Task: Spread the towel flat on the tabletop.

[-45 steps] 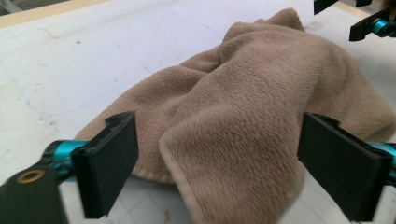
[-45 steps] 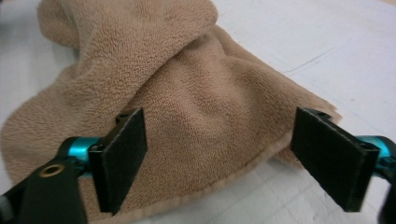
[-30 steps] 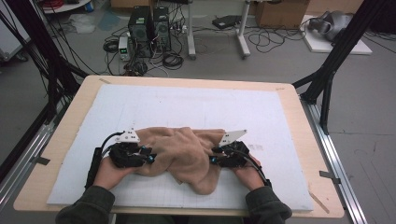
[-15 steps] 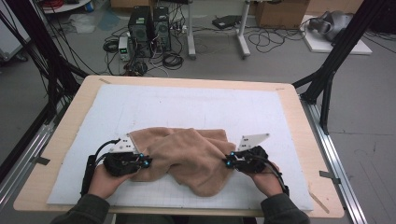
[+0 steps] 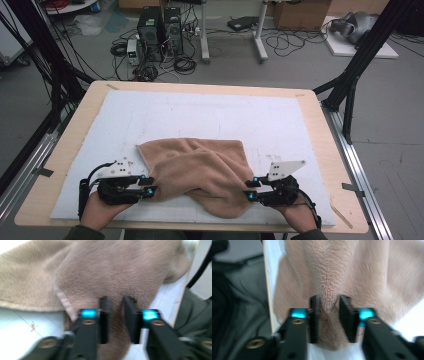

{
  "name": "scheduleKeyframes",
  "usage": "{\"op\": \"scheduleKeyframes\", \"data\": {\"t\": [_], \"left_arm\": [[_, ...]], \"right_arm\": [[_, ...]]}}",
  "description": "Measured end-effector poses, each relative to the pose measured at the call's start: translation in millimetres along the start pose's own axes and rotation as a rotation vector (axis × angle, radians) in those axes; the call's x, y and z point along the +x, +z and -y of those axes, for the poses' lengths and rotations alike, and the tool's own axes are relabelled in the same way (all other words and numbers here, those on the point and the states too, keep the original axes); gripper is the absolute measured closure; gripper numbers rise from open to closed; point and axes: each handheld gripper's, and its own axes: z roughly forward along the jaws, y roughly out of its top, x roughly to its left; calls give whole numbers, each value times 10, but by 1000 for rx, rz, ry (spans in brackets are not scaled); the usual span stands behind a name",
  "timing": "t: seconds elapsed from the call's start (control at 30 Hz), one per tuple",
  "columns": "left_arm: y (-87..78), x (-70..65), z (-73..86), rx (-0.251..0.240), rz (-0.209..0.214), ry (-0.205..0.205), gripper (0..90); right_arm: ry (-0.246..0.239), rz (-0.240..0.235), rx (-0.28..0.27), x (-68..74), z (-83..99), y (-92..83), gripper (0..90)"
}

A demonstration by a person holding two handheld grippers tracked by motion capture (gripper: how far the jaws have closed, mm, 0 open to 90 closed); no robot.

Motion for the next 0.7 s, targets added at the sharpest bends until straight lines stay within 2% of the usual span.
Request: {"op": "scheduleKeyframes", "data": {"t": [0.03, 0.07, 0.1, 0.2, 0.23, 0.27, 0.3, 0.33, 0.4, 0.43, 0.47, 0.5, 0.53, 0.57, 0.6, 0.63, 0.7], "left_arm": [[-36, 16, -42, -14, -4, -3, 595], [-61, 37, -94, -29, -8, -11, 533], [-82, 66, -146, -43, -11, -10, 515], [-56, 148, -288, -71, -38, -7, 449], [-1, 197, -339, -72, -52, -8, 426], [60, 237, -370, -66, -74, -8, 426], [210, 327, -406, -37, -86, -19, 397], [210, 327, -406, -37, -86, -19, 389], [368, 389, -412, 16, -86, -27, 391], [437, 417, -406, 46, -68, -30, 418], [494, 440, -394, 71, -51, -30, 418], [539, 461, -381, 88, -38, -36, 450], [573, 472, -368, 93, -18, -47, 556], [586, 475, -353, 89, 1, -47, 644], [590, 463, -336, 84, 0, -35, 721], [586, 447, -318, 86, -3, -22, 787], [561, 424, -269, 74, -3, -20, 828]], "right_arm": [[0, 0, 0, 0, 0, 0, 628], [-8, 21, -49, -40, -102, -84, 588], [-7, 39, -54, -76, -151, -109, 566], [5, 73, -58, -251, -255, -93, 530], [11, 92, -37, -347, -287, -35, 506], [11, 92, -37, -347, -287, -35, 506], [26, 98, -1, -502, -321, 114, 468], [33, 103, 24, -565, -332, 206, 441], [37, 108, 80, -657, -331, 389, 423], [39, 109, 107, -694, -319, 475, 417], [39, 109, 107, -694, -319, 475, 417], [50, 97, 139, -720, -304, 547, 418], [64, 72, 193, -758, -267, 653, 573], [62, 46, 202, -751, -253, 681, 637], [30, 50, 204, -724, -254, 685, 752], [10, 36, 198, -687, -263, 662, 811], [-2, 3, 171, -592, -263, 619, 827]]}}
